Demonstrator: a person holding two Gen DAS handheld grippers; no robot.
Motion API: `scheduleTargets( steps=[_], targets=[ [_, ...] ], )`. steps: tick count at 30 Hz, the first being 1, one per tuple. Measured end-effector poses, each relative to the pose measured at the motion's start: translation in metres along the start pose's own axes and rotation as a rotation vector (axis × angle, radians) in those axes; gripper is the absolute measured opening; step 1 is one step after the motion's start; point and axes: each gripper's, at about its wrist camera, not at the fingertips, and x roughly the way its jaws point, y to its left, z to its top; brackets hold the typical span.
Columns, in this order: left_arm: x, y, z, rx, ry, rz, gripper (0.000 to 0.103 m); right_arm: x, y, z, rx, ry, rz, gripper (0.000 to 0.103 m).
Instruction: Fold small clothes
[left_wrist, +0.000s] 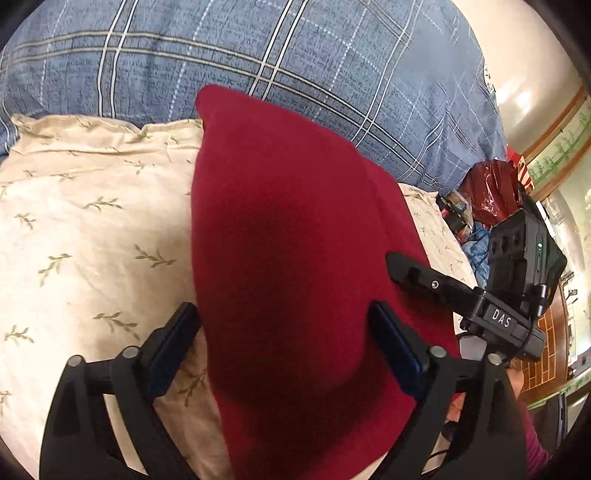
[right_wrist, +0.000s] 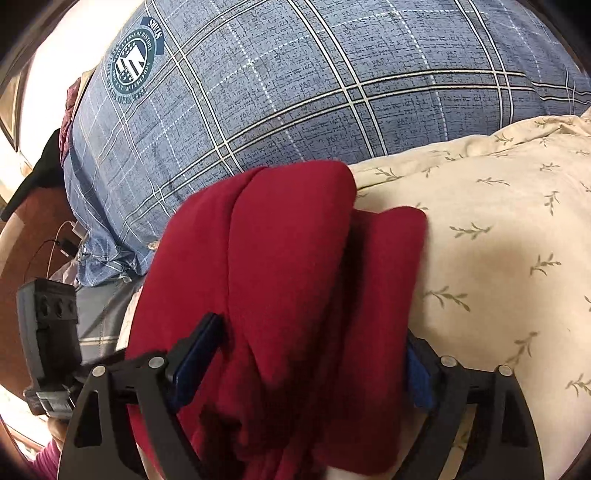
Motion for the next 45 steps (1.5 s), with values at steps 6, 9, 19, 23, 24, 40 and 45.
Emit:
scheduleTargets(
  steps=[6, 9, 19, 23, 24, 40, 45],
  targets=[
    [-0.007, -0.014, -0.002, 0.045, -0.005, 0.007, 0.075, -0.014, 0.029, -0.001, -0.093, -0.047, -0.07, 0.046],
    [-0.029, -0.013, -0.004, 0.032, -0.006, -0.018, 0.061, -0.028, 0.039, -0.002, -0.084, -0.059, -0.038, 0.04],
    [-0.106, 0.019, -0.059, -0.025, 0.043, 0.057, 0.062, -0.028, 0.092, -0.052, -0.082, 0.073, 0.075, 0.045],
    [-0.103, 0.038, -0.075, -0.058, 0.016, 0.095, 0.069, -0.025, 0.097, -0.066, -0.163, 0.064, -0.081, 0.053],
    [-0.107, 0.036, -0.075, -0.049, 0.001, 0.107, 0.069, -0.034, 0.099, -0.065, -0.165, 0.047, -0.087, 0.053],
    [-0.148, 0.021, -0.093, 0.037, -0.217, 0.322, 0.081, -0.038, 0.15, -0.125, -0.437, 0.039, -0.206, 0.016],
    [-0.16, 0.015, -0.096, 0.044, -0.285, 0.355, 0.081, -0.065, 0.157, -0.125, -0.373, -0.036, -0.151, 0.026]
  ],
)
